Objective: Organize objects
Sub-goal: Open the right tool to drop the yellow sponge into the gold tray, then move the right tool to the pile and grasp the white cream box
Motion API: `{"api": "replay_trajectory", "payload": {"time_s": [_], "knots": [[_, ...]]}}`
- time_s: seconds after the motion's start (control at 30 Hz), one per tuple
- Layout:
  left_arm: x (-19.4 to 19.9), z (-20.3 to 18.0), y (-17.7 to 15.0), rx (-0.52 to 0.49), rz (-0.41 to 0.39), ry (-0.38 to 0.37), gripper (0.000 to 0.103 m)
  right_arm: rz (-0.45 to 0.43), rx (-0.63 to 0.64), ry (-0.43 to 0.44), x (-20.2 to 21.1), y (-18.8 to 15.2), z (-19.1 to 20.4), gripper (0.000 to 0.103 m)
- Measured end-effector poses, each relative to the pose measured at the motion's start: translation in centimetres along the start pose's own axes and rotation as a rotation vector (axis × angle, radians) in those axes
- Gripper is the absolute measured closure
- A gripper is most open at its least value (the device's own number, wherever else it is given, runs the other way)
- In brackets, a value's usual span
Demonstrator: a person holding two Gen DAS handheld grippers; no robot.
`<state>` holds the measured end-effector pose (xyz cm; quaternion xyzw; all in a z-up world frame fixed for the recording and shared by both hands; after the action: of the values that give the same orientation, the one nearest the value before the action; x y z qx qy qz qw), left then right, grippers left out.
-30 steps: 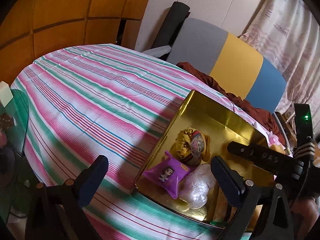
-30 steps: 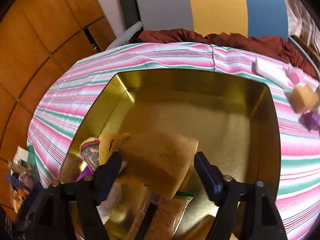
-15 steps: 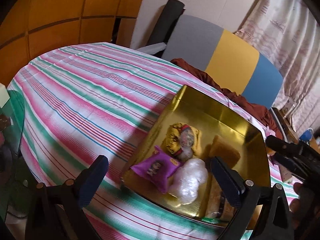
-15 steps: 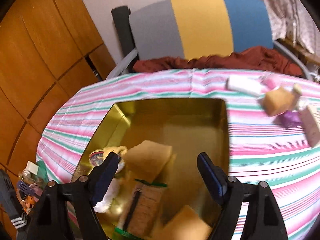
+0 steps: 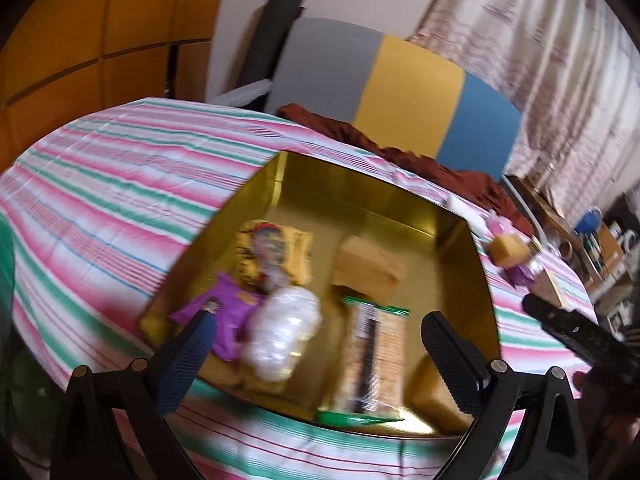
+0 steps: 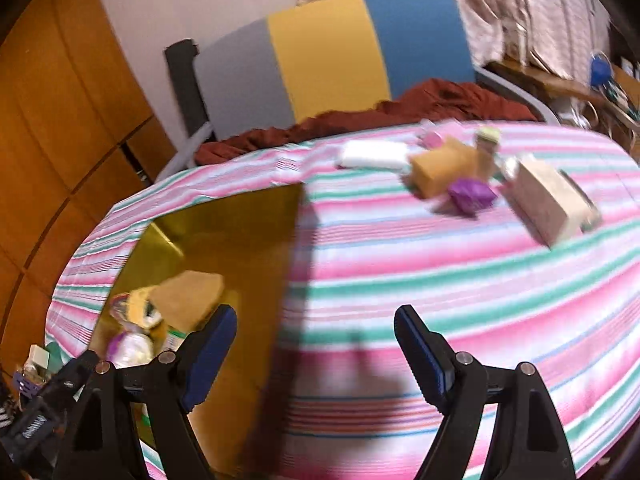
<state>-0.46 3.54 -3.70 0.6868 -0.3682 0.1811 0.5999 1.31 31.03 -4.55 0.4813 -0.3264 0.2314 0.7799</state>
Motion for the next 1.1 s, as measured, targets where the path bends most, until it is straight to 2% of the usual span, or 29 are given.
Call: {"api": "replay_trajectory", "payload": {"time_s": [0.27, 0.43, 0.57, 0.7, 0.87, 1.07, 1.1], "knots": [[0.0, -5.9, -1.0, -0.134, 0.044, -0.089, 0.000, -0.010, -0.010, -0.102, -0.2, -2.6, -6.5, 0.021], [-0.3, -9.8, -1.7, -0.206, 0.069, -0.164, 0.000, -0.100, -0.034, -0.199, 1.1, -2.9, -11.4, 0.021], [-1.0, -13.0, -2.1, -0.249, 0.102, -0.234, 0.000, -0.143, -0.045, -0.269, 1.3, -0.6, -15.3, 0.021], [-1.6, -15.3, -2.5, -0.285, 0.122, -0.240, 0.000, -0.209, -0.082, -0.305, 1.4, 3.5, -19.3, 0.020], [-2.1, -17.2, -2.6, -0.299, 0.157, -0.248, 0.000, -0.182, -0.047, -0.309, -1.3, 8.1, -22.2, 0.019], [-2.5, -19.0, -2.5, -0.329, 0.162, -0.241, 0.000, -0.160, 0.028, -0.297, -3.7, 8.6, -22.5, 0.020], [-2.7, -19.3, -2.4, -0.334, 0.163, -0.240, 0.000, -0.156, 0.024, -0.292, -3.9, 8.3, -22.5, 0.025]]}}
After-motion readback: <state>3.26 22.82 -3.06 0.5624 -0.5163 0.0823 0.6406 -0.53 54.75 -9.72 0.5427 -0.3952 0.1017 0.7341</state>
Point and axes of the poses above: each gripper's, at about its wrist camera, not at the fingertips, and x roughly against the way its jaws point, z to its left, y to its top, the point moved 2 cm from there along -x, roughly the way its jaws point, and after that the axes turned 4 degrees about -x, right-handed, at the moved point
